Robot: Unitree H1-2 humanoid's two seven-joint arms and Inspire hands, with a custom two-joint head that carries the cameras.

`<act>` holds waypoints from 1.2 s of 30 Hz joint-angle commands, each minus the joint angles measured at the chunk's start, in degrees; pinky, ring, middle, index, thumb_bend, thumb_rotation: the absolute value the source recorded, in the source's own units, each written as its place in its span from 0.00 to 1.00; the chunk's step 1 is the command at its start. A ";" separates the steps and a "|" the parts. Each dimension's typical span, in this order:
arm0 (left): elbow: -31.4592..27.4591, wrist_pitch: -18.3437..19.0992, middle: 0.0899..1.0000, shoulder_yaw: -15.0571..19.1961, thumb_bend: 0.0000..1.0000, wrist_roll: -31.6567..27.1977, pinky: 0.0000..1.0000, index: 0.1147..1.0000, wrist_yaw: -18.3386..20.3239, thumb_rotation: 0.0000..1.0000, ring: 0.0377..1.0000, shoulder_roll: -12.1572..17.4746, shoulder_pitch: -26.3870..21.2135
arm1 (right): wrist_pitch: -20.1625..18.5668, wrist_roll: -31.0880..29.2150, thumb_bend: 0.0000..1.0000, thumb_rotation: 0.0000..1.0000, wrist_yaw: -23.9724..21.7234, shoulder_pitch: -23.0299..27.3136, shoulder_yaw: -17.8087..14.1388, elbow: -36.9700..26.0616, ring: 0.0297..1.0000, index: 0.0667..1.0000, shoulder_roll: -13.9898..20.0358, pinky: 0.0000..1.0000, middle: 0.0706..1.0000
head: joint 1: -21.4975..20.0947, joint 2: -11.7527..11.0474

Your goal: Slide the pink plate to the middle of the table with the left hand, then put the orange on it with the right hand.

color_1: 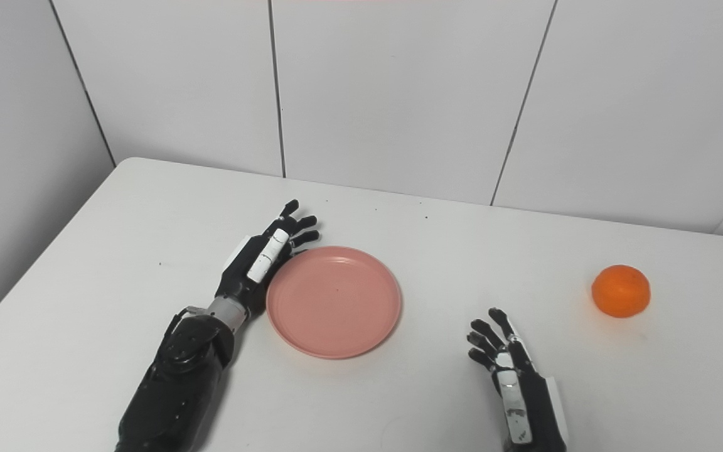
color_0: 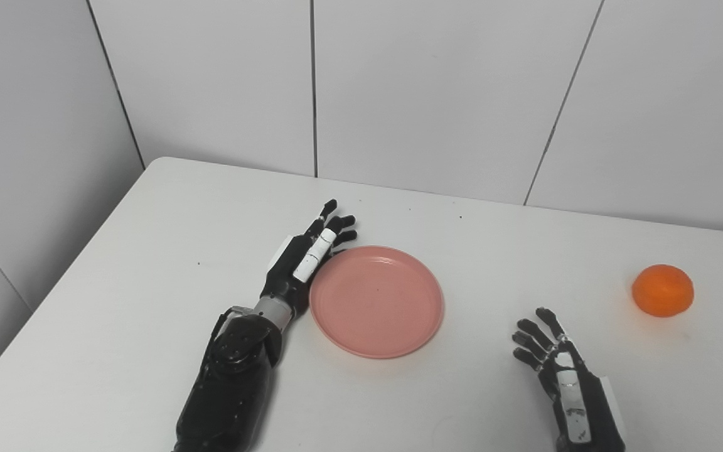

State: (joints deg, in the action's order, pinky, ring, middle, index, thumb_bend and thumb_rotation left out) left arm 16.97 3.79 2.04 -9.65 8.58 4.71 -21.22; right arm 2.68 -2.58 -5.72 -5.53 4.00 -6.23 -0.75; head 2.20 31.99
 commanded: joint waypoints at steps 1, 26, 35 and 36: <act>-0.61 0.50 0.89 -0.08 0.87 0.49 0.74 0.98 -0.56 0.78 0.86 -0.42 -0.08 | -2.29 -0.23 0.80 0.94 0.24 -3.78 1.04 3.36 0.82 0.89 -1.24 0.81 0.82 | -0.46 0.15; 0.49 -0.70 0.88 -0.84 0.85 1.68 0.76 0.99 -1.73 0.79 0.87 -2.80 0.64 | -3.12 1.02 0.81 0.93 1.82 -3.85 2.52 2.96 0.82 0.89 -2.04 0.80 0.81 | -3.54 0.93; 0.25 -0.34 0.87 -1.32 0.87 3.32 0.74 0.97 -3.71 0.80 0.86 -4.59 0.69 | -3.50 0.84 0.81 0.93 1.95 -4.03 2.69 2.67 0.82 0.89 -2.14 0.81 0.81 | -3.75 1.00; 0.41 -0.28 0.87 -1.36 0.87 3.74 0.74 0.97 -4.27 0.80 0.85 -4.85 0.70 | -3.61 0.96 0.81 0.93 2.00 -4.06 2.76 2.58 0.82 0.89 -2.14 0.81 0.81 | -4.35 1.12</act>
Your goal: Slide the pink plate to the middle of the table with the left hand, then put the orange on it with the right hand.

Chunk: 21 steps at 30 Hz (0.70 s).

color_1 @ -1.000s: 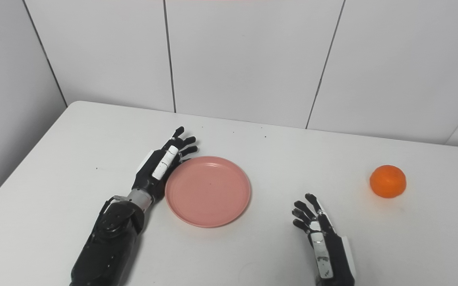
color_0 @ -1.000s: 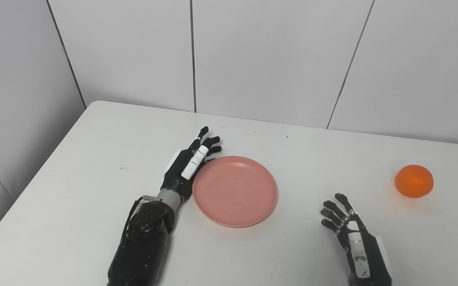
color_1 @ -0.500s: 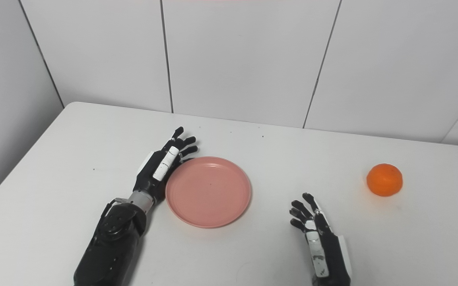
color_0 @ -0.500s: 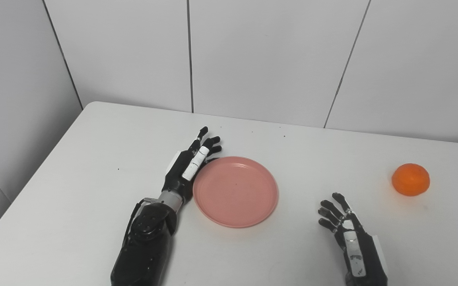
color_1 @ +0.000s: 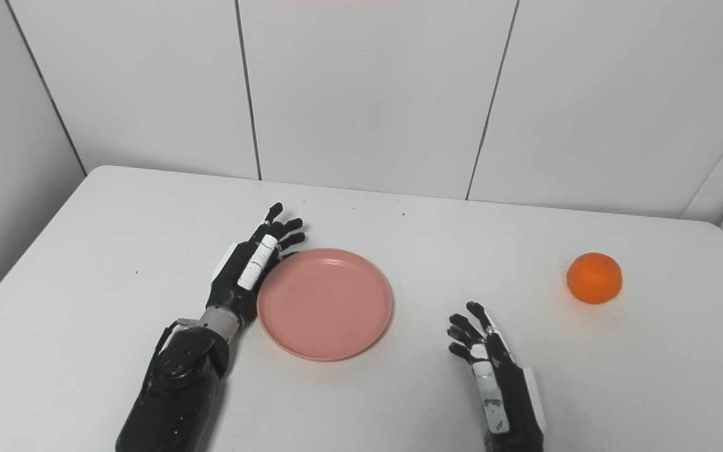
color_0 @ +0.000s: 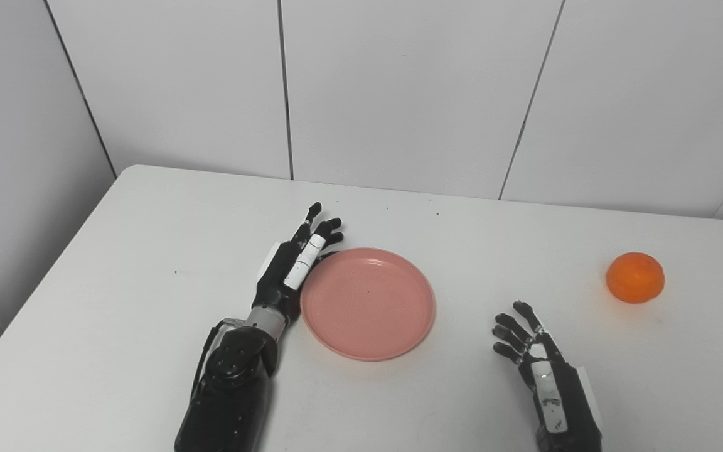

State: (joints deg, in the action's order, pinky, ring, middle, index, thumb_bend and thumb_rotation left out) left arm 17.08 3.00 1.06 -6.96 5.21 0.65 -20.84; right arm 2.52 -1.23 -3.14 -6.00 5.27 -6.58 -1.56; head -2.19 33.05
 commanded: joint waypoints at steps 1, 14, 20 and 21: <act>0.41 0.56 0.87 -0.43 0.86 1.33 0.74 0.97 -1.30 0.80 0.86 -0.94 0.34 | -3.53 -0.31 0.81 0.93 -0.54 -3.63 1.54 2.87 0.82 0.89 -1.33 0.81 0.81 | 0.04 0.07; 0.35 0.80 0.86 -0.84 0.85 2.24 0.73 0.96 -1.50 0.81 0.85 -1.86 1.27 | -3.94 0.50 0.79 0.93 0.47 -3.87 2.44 2.39 0.82 0.88 -2.05 0.81 0.81 | -2.36 0.49; -0.80 1.61 0.85 -1.19 0.80 2.76 0.75 0.96 -1.64 0.82 0.85 -2.09 1.90 | -3.91 0.92 0.79 0.93 0.84 -3.90 2.86 2.26 0.82 0.88 -2.54 0.81 0.81 | -3.62 0.72; -0.80 1.48 0.86 -1.27 0.79 2.78 0.75 0.96 -1.53 0.82 0.86 -2.05 2.01 | -3.94 0.99 0.78 0.93 0.88 -3.92 2.93 2.20 0.82 0.88 -2.65 0.80 0.81 | -3.99 0.79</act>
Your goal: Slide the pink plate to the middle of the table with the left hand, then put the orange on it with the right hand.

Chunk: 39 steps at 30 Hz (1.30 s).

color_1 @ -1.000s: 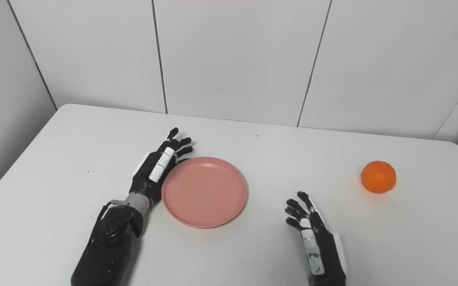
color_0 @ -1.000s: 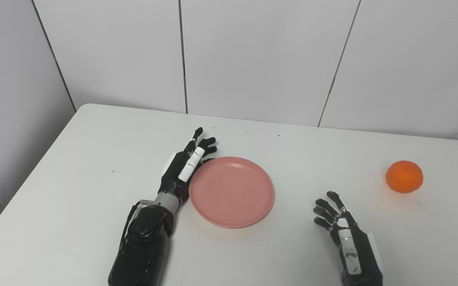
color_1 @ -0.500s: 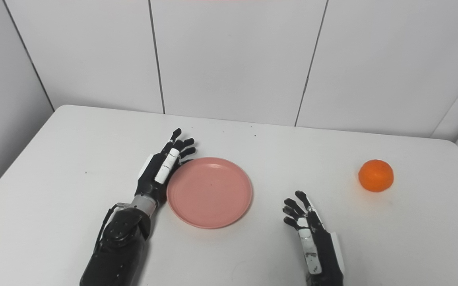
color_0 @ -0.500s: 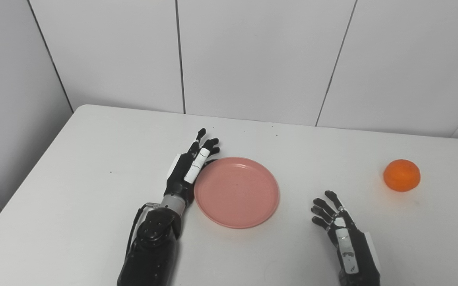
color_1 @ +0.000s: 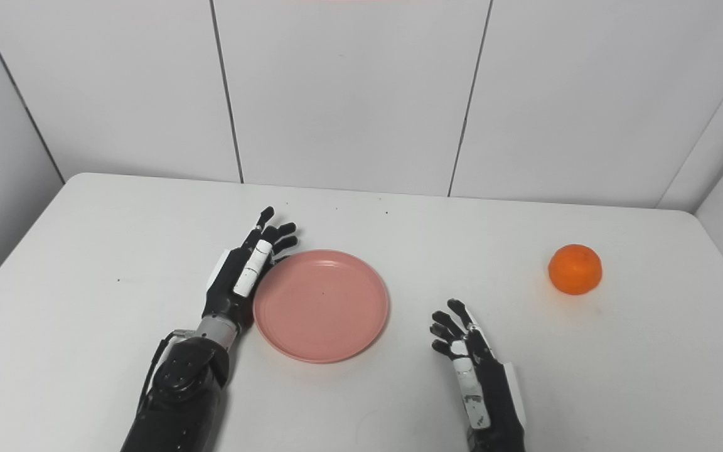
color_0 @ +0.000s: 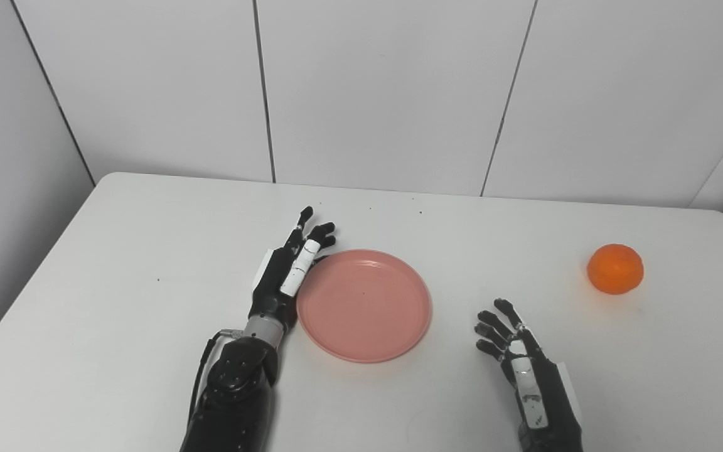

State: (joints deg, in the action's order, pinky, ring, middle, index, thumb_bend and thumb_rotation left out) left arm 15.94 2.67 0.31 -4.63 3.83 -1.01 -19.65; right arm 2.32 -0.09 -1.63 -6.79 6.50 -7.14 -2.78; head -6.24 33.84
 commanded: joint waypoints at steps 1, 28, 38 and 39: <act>0.33 1.75 0.86 -0.58 0.78 0.44 0.75 0.97 -0.08 0.81 0.85 -0.35 0.89 | -3.76 -0.10 0.78 0.93 -0.60 -3.15 1.76 2.71 0.82 0.88 -1.49 0.80 0.81 | 0.05 0.00; -0.98 4.05 0.85 -3.10 0.75 4.13 0.74 0.94 -2.64 0.80 0.83 -1.08 -0.02 | -3.77 1.75 0.72 0.91 1.29 -3.46 3.21 2.21 0.81 0.87 -3.12 0.77 0.80 | -5.27 -0.01; -0.49 4.07 0.84 -3.32 0.75 4.26 0.75 0.93 -2.89 0.79 0.82 -1.35 -0.85 | -3.33 2.55 0.72 0.93 1.95 -3.21 3.42 2.88 0.81 0.87 -3.21 0.78 0.81 | -5.29 -0.21; -0.47 4.09 0.84 -3.41 0.75 4.35 0.75 0.93 -2.91 0.80 0.83 -1.34 -0.90 | -3.12 2.47 0.72 0.92 2.05 -3.26 3.32 2.95 0.80 0.87 -3.29 0.77 0.80 | -5.29 -0.21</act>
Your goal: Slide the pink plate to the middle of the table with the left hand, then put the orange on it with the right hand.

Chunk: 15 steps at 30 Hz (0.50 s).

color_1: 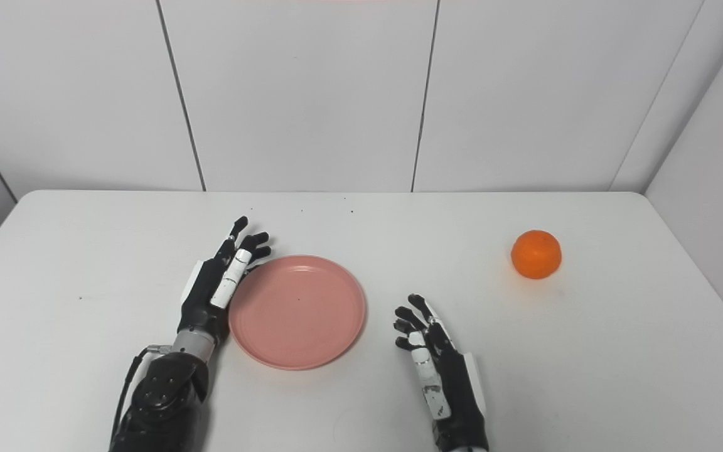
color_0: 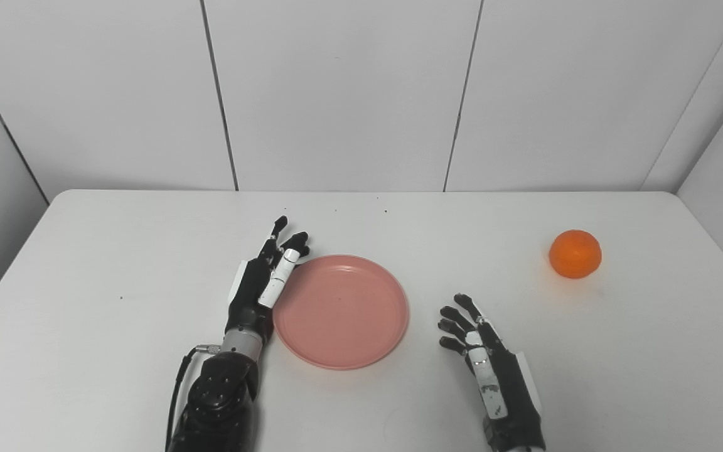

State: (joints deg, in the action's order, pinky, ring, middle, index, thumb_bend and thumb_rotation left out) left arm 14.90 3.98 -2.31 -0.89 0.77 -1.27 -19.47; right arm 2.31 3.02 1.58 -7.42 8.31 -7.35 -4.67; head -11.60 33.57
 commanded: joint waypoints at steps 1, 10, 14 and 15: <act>0.66 2.77 0.84 -0.79 0.75 0.52 0.74 0.93 0.19 0.80 0.83 -1.11 -1.14 | -1.70 -0.49 0.71 0.91 -0.42 -2.77 1.17 3.49 0.80 0.87 -1.81 0.77 0.80 | 0.21 0.02; 0.68 3.19 0.85 -0.14 0.76 -0.27 0.75 0.93 0.14 0.81 0.84 -1.10 -1.01 | 9.20 5.00 0.56 0.86 6.14 -3.14 -1.03 3.99 0.73 0.78 -3.72 0.69 0.77 | 0.37 -0.11; 1.08 3.10 0.85 0.96 0.76 -1.62 0.76 0.96 0.44 0.82 0.85 -1.08 -1.05 | 11.24 6.61 0.56 0.85 6.90 -2.97 -1.39 1.87 0.74 0.78 -3.46 0.70 0.77 | 0.04 -0.14; 1.27 2.97 0.86 1.15 0.76 -1.78 0.76 0.96 0.52 0.83 0.85 -1.09 -1.08 | 11.37 7.09 0.57 0.85 7.12 -2.92 -1.49 1.19 0.74 0.77 -3.38 0.70 0.76 | 0.04 -0.14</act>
State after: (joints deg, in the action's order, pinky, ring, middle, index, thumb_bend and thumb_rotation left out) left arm 15.03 4.83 -1.46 -1.89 0.93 -1.87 -19.87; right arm 11.09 9.21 7.95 -8.49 7.24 -7.03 -8.44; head -11.60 33.40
